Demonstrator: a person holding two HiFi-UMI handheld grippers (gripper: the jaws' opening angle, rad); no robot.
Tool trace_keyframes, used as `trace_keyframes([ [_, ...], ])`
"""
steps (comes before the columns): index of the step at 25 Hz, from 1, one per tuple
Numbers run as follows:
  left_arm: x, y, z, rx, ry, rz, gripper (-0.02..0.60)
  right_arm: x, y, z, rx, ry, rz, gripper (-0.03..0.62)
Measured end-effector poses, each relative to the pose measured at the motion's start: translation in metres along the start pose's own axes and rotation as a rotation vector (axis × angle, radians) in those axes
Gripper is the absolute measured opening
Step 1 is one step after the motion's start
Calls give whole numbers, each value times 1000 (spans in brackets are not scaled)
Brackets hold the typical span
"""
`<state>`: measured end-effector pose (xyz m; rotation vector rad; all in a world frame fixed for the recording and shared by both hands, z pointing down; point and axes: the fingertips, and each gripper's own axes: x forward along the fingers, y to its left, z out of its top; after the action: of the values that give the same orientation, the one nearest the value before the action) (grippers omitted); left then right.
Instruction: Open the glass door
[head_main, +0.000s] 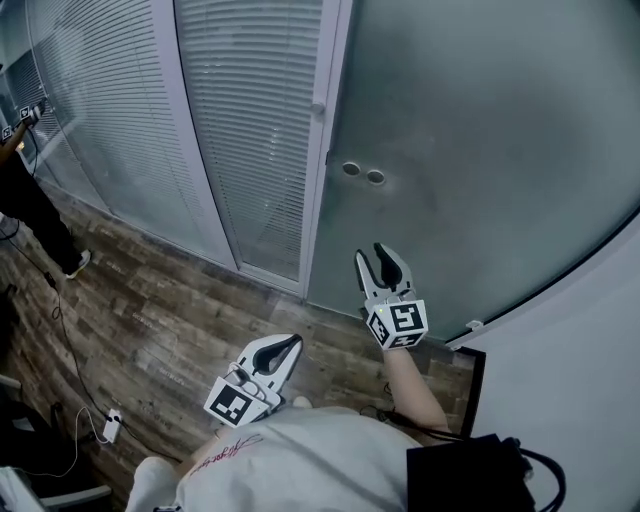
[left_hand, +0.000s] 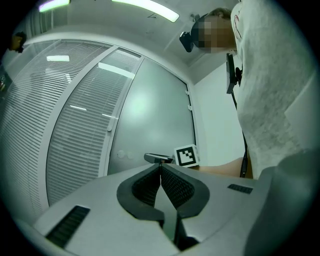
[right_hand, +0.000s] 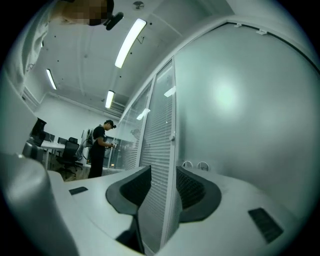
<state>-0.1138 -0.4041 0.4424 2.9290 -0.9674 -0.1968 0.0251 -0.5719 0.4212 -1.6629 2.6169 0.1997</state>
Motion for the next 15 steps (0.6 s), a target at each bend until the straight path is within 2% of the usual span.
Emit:
trace_keyframes([
  [7,17,41,6,7,0,69,18,120,-67,-15,-7,54,-161,176],
  [15,13,72,4,6,18,164,18,164,-108,-27,4,70,-243,183],
])
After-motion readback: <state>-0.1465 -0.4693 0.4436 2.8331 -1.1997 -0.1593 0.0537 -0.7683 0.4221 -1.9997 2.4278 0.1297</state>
